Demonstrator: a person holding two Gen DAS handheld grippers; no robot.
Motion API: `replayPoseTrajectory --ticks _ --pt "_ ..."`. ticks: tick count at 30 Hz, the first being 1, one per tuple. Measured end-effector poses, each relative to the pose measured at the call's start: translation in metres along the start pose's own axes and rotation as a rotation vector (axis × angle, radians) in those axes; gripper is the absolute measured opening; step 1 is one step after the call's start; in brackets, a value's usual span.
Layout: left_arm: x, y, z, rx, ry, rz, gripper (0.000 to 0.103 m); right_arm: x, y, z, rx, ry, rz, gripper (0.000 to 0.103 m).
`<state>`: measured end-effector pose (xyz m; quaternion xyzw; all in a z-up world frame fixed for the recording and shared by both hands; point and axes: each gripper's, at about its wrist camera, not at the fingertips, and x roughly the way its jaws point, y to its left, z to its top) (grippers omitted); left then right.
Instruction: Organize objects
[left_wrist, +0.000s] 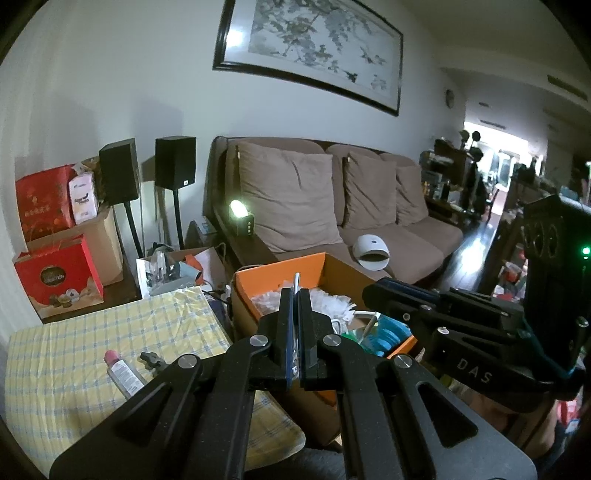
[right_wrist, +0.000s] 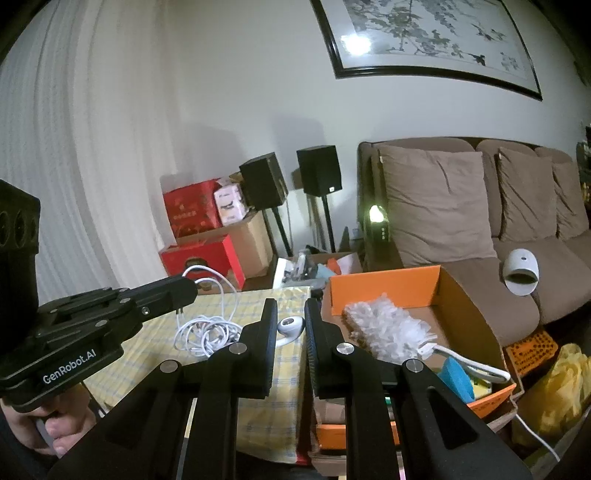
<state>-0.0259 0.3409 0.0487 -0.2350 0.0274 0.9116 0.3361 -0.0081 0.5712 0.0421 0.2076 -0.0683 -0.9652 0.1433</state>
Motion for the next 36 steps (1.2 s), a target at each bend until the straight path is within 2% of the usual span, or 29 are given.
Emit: replayPoseTrajectory --ticks 28,36 --pt "0.010 -0.019 0.004 0.020 0.013 -0.025 0.002 -0.003 -0.009 0.002 0.010 0.009 -0.023 0.011" --pt "0.005 -0.011 0.009 -0.001 0.012 -0.016 0.002 0.007 -0.003 0.000 0.006 0.040 0.021 0.012"
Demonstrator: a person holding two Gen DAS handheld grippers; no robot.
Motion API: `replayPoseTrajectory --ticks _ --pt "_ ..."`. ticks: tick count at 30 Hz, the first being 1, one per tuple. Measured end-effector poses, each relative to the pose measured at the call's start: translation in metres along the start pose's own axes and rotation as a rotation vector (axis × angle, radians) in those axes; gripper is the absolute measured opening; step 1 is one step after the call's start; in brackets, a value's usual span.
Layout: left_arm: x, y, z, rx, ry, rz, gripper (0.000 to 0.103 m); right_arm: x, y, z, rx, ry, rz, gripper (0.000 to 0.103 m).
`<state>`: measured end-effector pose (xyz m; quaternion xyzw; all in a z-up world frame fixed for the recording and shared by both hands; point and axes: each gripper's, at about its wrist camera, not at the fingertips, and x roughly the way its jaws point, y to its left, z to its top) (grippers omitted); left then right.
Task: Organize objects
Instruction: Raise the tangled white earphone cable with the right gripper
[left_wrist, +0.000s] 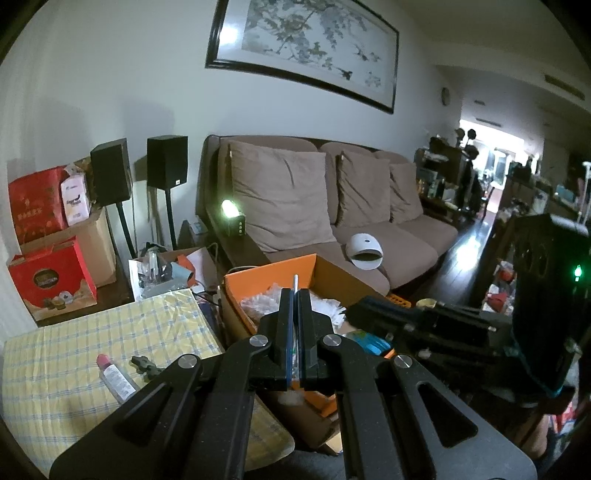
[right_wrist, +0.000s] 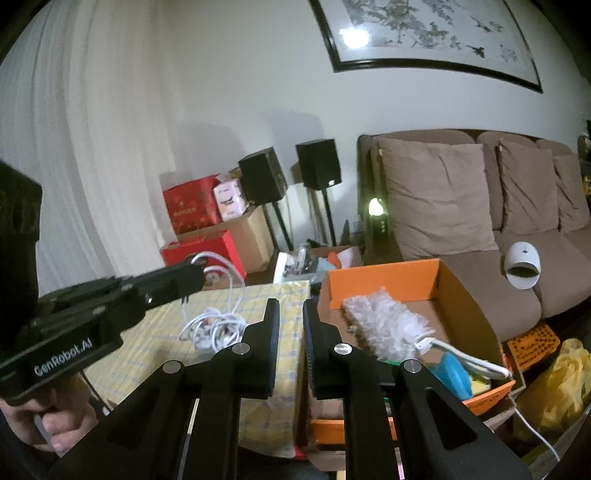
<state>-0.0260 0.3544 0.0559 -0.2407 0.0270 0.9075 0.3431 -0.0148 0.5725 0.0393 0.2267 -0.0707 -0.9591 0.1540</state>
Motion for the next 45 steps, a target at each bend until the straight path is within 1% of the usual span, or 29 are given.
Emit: replayPoseTrajectory --ticks 1,3,5,6,7,8,10,13,15,18,19,20,21,22,23,24,25,28,34,39,45 --pt "0.000 0.001 0.000 -0.002 0.000 0.002 0.002 0.002 0.002 -0.001 -0.001 0.006 0.008 0.013" --pt "0.000 0.006 0.002 -0.011 0.001 0.006 0.002 0.007 0.005 -0.003 0.001 0.022 0.032 0.020" --pt "-0.002 0.012 0.003 -0.029 0.002 0.008 0.002 0.014 0.013 -0.006 -0.022 0.051 0.058 0.038" --pt "-0.002 0.014 0.004 -0.035 0.001 0.009 0.002 0.016 0.016 -0.007 -0.033 0.059 0.066 0.044" --pt "-0.004 0.017 0.005 -0.042 0.000 0.013 0.002 0.019 0.020 -0.009 -0.045 0.066 0.072 0.054" --pt "-0.006 0.021 0.006 -0.052 -0.001 0.016 0.002 0.021 0.024 -0.010 -0.056 0.073 0.077 0.060" --pt "-0.008 0.024 0.008 -0.064 -0.002 0.014 0.002 0.027 0.031 -0.014 -0.075 0.098 0.096 0.062" --pt "-0.013 0.026 0.010 -0.068 -0.005 0.003 0.002 0.036 0.040 -0.021 -0.103 0.131 0.124 0.069" --pt "-0.015 0.024 0.011 -0.067 -0.001 -0.017 0.002 0.041 0.045 -0.024 -0.115 0.146 0.138 0.069" --pt "-0.020 0.019 0.011 -0.072 0.009 -0.063 0.002 0.045 0.046 -0.027 -0.094 0.142 0.160 0.069" --pt "-0.022 0.016 0.011 -0.071 0.009 -0.072 0.002 0.046 0.045 -0.027 -0.078 0.135 0.171 0.069" --pt "-0.024 0.013 0.012 -0.066 0.005 -0.081 0.002 0.046 0.042 -0.027 -0.051 0.123 0.187 0.063" --pt "-0.026 0.010 0.012 -0.058 0.002 -0.084 0.002 0.045 0.037 -0.026 -0.011 0.111 0.207 0.055" --pt "-0.027 0.008 0.012 -0.052 -0.001 -0.083 0.002 0.045 0.033 -0.025 0.023 0.108 0.228 0.034" --pt "-0.029 0.006 0.013 -0.042 -0.006 -0.080 0.002 0.046 0.028 -0.024 0.051 0.110 0.253 0.017" --pt "-0.031 0.004 0.014 -0.033 -0.014 -0.072 0.002 0.045 0.024 -0.024 0.069 0.106 0.261 0.014" --pt "-0.032 0.002 0.015 -0.024 -0.019 -0.062 0.002 0.044 0.022 -0.023 0.076 0.099 0.251 0.011" --pt "-0.031 0.001 0.015 -0.014 -0.027 -0.030 0.002 0.036 0.018 -0.018 0.071 0.069 0.191 0.008" --pt "-0.023 0.008 0.009 -0.032 -0.005 -0.009 0.003 0.015 0.005 -0.008 0.088 0.006 0.127 0.007" --pt "-0.018 0.005 0.005 -0.028 0.007 -0.013 0.003 0.007 -0.003 -0.003 0.100 -0.009 0.120 0.007" --pt "-0.017 0.001 0.004 -0.010 0.008 -0.007 0.003 0.006 -0.003 -0.003 0.095 -0.008 0.104 0.007"
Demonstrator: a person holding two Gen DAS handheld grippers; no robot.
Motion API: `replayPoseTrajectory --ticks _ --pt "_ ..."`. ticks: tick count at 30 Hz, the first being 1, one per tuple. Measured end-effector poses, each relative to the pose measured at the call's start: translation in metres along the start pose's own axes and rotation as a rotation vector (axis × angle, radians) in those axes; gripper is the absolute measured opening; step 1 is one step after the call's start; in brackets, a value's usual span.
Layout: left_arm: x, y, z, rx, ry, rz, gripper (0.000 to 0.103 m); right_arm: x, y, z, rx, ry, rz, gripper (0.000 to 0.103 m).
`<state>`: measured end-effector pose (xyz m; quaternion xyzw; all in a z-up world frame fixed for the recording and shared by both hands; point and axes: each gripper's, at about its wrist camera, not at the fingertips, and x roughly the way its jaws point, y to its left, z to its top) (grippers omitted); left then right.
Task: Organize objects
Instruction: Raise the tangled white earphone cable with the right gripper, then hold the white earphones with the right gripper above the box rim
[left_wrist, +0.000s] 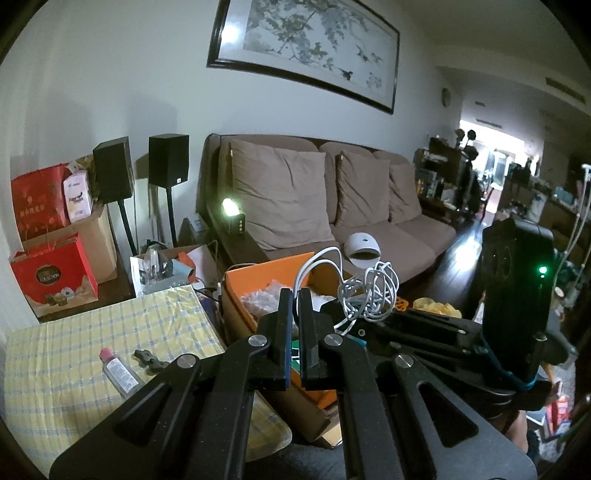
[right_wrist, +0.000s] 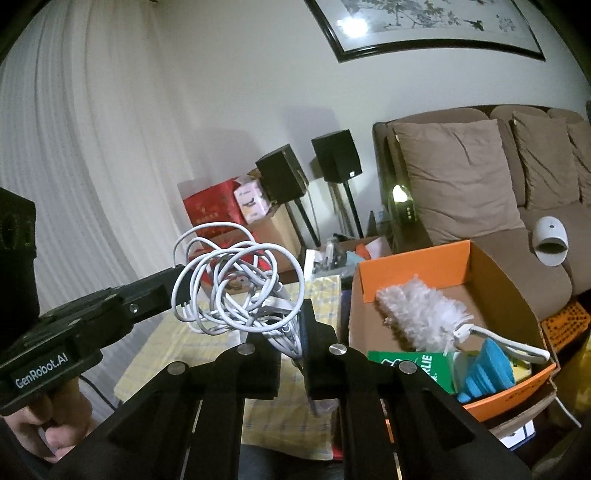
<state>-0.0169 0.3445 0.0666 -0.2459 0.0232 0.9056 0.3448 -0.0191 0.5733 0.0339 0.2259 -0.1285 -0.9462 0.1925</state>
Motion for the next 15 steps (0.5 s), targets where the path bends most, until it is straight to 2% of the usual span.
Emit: replayPoseTrajectory --ticks 15 --pt "0.012 -0.005 -0.005 -0.001 0.024 -0.016 0.003 -0.005 -0.005 0.002 -0.007 -0.006 -0.045 0.007"
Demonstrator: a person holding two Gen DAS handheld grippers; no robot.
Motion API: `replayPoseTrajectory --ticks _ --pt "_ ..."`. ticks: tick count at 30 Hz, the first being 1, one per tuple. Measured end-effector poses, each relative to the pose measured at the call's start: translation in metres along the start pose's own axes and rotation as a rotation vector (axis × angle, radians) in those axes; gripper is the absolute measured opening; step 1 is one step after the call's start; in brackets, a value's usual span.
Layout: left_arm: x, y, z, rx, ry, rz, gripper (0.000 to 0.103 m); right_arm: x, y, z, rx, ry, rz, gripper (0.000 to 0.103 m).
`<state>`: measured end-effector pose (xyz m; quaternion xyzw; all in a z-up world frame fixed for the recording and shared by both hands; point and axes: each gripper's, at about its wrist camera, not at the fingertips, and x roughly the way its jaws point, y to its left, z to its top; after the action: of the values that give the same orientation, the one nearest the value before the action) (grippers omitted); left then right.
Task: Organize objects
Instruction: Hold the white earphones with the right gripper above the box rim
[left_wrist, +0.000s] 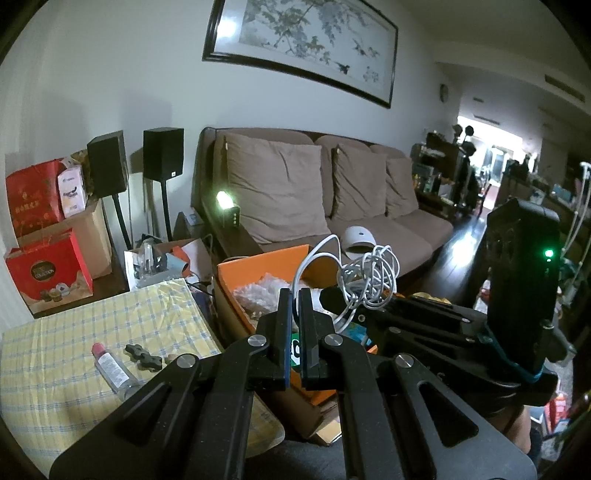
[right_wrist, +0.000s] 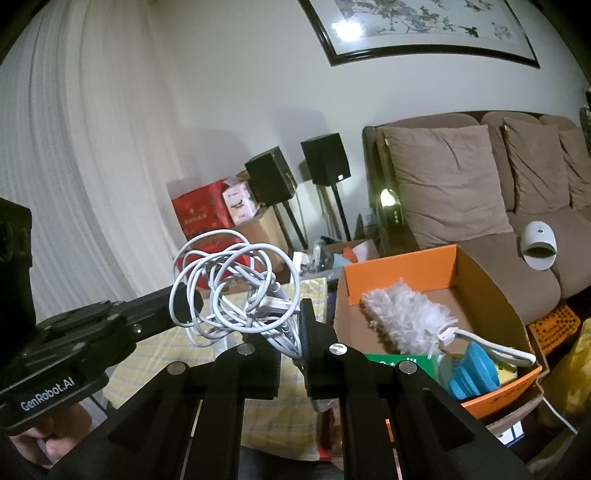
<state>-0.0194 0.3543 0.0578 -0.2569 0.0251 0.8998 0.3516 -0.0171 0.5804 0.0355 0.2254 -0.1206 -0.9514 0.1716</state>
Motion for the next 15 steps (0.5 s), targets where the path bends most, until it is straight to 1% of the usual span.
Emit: replayPoseTrajectory --ticks 15 --pt "0.012 -0.012 -0.001 0.016 0.013 -0.023 0.003 -0.003 -0.014 0.002 0.022 -0.003 -0.035 0.008"
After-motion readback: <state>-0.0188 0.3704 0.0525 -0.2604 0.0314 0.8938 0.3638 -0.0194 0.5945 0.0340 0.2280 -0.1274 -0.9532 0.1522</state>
